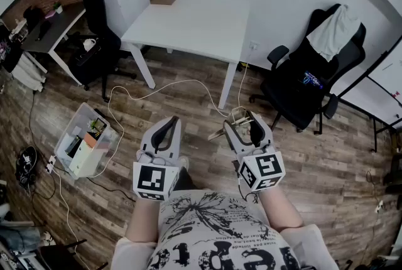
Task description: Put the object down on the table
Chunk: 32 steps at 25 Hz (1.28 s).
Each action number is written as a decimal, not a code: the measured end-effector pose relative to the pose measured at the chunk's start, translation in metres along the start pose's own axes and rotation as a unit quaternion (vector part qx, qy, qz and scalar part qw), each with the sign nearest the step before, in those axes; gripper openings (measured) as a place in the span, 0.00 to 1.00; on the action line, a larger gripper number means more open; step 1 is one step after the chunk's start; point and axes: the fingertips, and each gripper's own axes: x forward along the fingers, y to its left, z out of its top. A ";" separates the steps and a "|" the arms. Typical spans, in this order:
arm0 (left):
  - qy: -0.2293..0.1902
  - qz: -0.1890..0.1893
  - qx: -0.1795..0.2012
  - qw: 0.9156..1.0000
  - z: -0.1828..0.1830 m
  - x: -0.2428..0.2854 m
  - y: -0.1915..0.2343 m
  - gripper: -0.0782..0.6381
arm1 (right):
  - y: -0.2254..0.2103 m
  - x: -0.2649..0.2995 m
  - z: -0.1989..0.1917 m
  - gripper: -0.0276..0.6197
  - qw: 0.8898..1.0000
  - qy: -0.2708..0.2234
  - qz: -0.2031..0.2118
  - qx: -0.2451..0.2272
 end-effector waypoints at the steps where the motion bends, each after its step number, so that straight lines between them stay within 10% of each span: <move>1: 0.001 0.000 -0.001 1.000 -0.001 0.001 0.001 0.13 | 0.000 0.002 0.000 0.47 1.000 0.000 0.001 -0.002; 16: 0.015 -0.018 -0.012 1.000 -0.014 0.034 0.025 0.13 | -0.008 0.042 -0.007 0.47 1.000 0.007 -0.015 -0.008; 32: 0.021 -0.014 -0.019 1.000 -0.041 0.129 0.213 0.13 | 0.014 0.241 0.002 0.47 0.999 0.020 -0.031 0.024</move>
